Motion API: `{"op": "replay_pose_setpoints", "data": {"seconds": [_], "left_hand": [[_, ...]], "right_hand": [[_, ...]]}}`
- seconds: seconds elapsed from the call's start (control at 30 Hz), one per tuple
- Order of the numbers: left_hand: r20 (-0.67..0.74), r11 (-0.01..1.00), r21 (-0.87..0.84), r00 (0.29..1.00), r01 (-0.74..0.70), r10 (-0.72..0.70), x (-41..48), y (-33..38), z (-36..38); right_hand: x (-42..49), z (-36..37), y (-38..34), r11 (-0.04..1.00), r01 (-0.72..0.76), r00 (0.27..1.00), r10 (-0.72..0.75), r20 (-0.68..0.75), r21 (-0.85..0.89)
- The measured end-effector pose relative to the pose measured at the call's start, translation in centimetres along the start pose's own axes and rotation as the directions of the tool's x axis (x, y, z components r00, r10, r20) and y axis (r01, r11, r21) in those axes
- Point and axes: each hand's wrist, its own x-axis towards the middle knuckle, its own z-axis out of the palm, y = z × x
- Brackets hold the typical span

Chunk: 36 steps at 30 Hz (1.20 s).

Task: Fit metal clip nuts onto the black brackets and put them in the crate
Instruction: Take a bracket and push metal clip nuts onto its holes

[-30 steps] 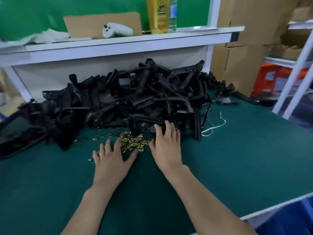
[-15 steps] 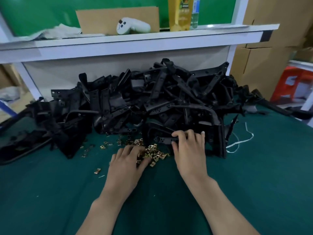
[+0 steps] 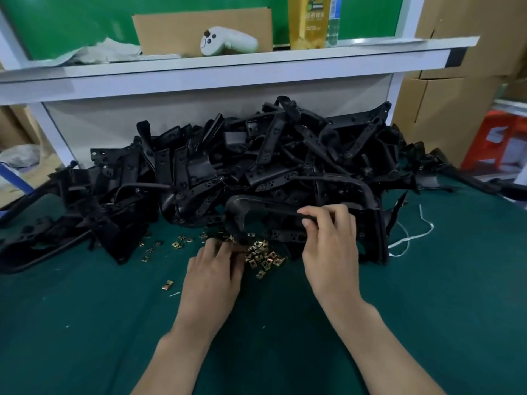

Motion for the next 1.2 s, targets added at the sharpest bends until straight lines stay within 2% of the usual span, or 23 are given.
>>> {"op": "replay_pose_setpoints", "data": {"seconds": [0.07,0.13,0.2,0.23,0.3,0.4,0.47,0.6,0.67,0.77,0.87,0.93,1.0,1.07,1.1,1.13,1.2], "left_hand": [[-0.078,0.999,-0.044,0.997,0.004,-0.007,0.0,0.1,-0.2],[-0.116,0.937,-0.344,0.987,0.065,-0.111,-0.1,0.5,-0.7],[-0.031,0.713,-0.686,0.972,0.148,-0.231,-0.2,1.3,-1.4],[-0.006,0.617,-0.769,0.964,0.166,-0.267,-0.2,1.6,-1.7],[0.049,0.476,-0.861,0.962,0.177,-0.268,-0.1,2.1,-2.1],[0.136,0.165,-0.968,0.944,0.192,-0.302,0.5,2.7,-2.8],[0.164,0.072,-0.977,0.921,0.202,-0.353,0.8,2.8,-3.2],[0.199,0.063,-0.969,0.904,0.24,-0.377,0.8,2.6,-3.5],[0.199,0.121,-0.96,0.918,0.253,-0.343,0.6,2.7,-3.5],[0.211,0.205,-0.943,0.946,0.263,-0.245,0.2,2.9,-3.2],[0.209,0.253,-0.934,0.961,0.251,-0.182,-0.1,3.3,-3.0],[0.127,0.402,-0.896,0.976,0.189,-0.174,-0.1,3.3,-2.9],[0.011,0.597,-0.793,0.984,0.118,-0.18,0.0,3.1,-2.6],[-0.063,0.697,-0.708,0.973,0.113,-0.223,0.1,2.8,-2.5],[-0.056,0.68,-0.723,0.969,0.126,-0.24,0.1,2.7,-2.5],[-0.014,0.6,-0.785,0.963,0.156,-0.269,0.2,2.6,-2.6],[0.154,0.338,-0.903,0.935,0.265,-0.32,0.5,2.7,-2.8]], "right_hand": [[0.1,-0.2,0.1,0.999,0.012,1.0,-0.011,-0.028,0.039],[0.1,-0.3,0.1,0.994,0.016,1.0,-0.013,-0.021,0.112],[0.2,-0.4,0.1,0.981,0.002,1.0,-0.004,0.011,0.194],[0.2,-0.4,0.1,0.977,-0.003,1.0,-0.003,0.029,0.215],[0.1,-0.4,0.1,0.976,0.009,0.998,-0.021,0.053,0.219],[0.0,-0.2,0.3,0.98,0.052,0.995,-0.068,0.076,0.192],[-0.1,-0.1,0.4,0.979,0.078,0.99,-0.098,0.102,0.186],[-0.4,-0.3,-0.2,0.958,0.169,0.972,-0.201,0.121,0.232],[-0.5,-0.8,-0.7,0.947,0.181,0.966,-0.222,0.133,0.265],[-0.5,-1.5,-1.0,0.948,0.112,0.96,-0.18,0.213,0.297],[-0.4,-2.0,-1.0,0.962,0.033,0.911,-0.14,0.388,0.269],[-0.5,-2.0,-1.3,0.965,0.084,0.894,-0.183,0.408,0.247],[-0.6,-2.1,-1.9,0.953,0.217,0.908,-0.277,0.315,0.213],[-0.8,-2.0,-2.4,0.926,0.349,0.893,-0.375,0.25,0.142],[-0.9,-2.0,-2.5,0.914,0.392,0.878,-0.407,0.253,0.109],[-1.0,-1.8,-2.5,0.909,0.408,0.866,-0.416,0.279,0.091],[-1.2,-1.5,-2.3,0.917,0.394,0.837,-0.383,0.391,0.054]]}}
